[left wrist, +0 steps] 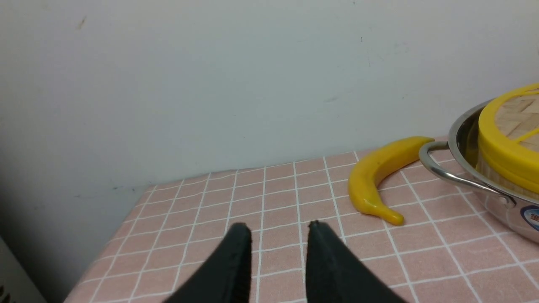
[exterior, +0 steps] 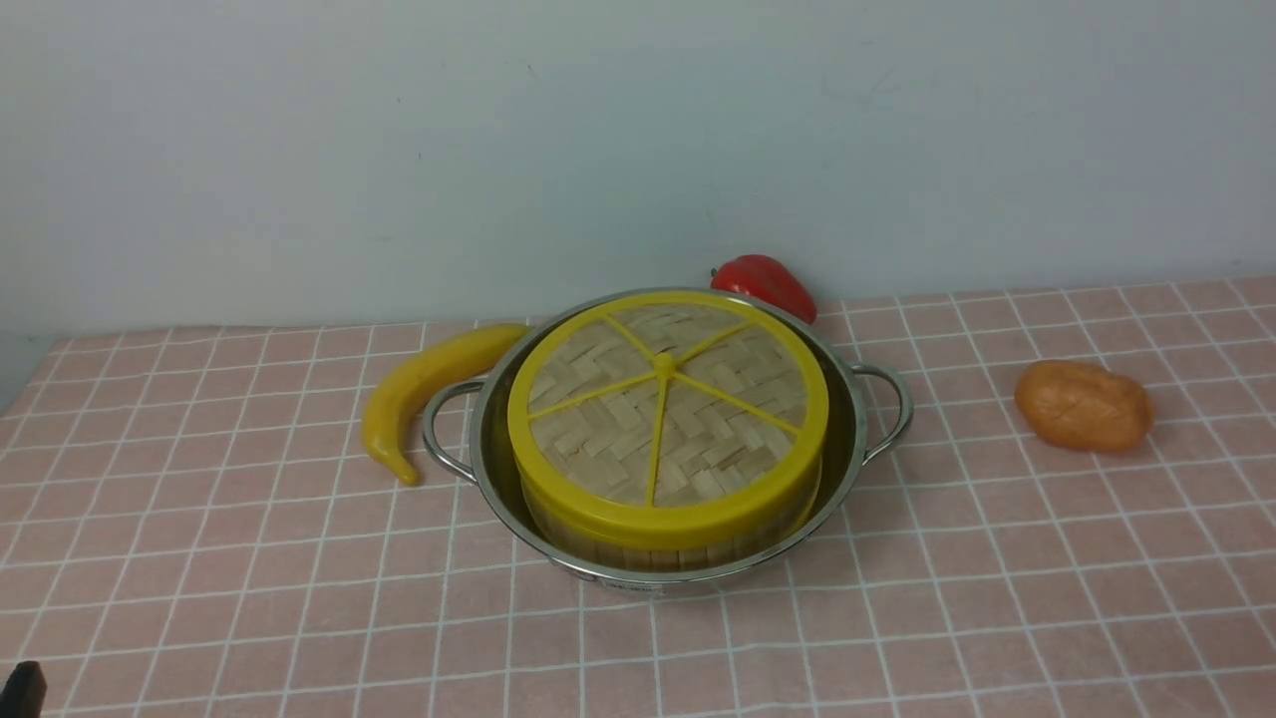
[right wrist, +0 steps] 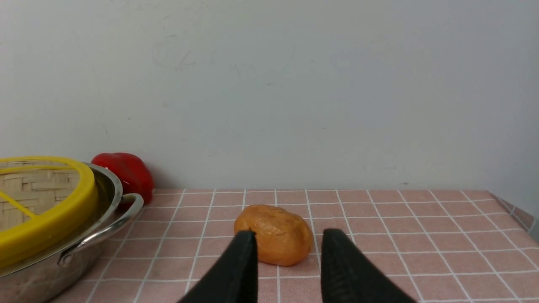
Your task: Place the steamer in the pot on the pink tablecloth, and put the lid on the steamer.
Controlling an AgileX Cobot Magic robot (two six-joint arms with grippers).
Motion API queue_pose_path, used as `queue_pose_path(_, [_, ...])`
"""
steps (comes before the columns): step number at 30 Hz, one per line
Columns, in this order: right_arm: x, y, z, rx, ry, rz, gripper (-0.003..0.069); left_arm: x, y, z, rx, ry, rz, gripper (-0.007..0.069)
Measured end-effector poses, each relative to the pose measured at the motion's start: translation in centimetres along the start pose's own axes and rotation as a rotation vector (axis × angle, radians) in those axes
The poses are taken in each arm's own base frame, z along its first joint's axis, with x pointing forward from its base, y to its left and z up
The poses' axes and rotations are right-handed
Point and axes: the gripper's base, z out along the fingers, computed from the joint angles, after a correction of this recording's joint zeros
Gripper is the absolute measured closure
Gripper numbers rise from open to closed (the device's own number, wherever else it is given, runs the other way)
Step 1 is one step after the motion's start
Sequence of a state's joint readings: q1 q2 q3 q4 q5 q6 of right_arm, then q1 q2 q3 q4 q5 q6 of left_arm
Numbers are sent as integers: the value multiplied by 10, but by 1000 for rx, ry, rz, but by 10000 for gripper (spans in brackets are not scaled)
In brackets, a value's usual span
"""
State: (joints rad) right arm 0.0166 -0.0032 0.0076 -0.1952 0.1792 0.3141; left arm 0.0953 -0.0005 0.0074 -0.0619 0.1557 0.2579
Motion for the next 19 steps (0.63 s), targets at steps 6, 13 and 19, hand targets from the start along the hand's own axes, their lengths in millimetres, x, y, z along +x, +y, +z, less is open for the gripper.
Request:
queue_pose_path(6, [0,0,0,0,0,0,419,0,0,0,0,0,0,429])
queue_pose_path(13, [0,0,0,0,0,0,419,0,0,0,0,0,0,417])
queue_pose_path(19, [0,0,0,0,0,0,419,0,0,0,0,0,0,405])
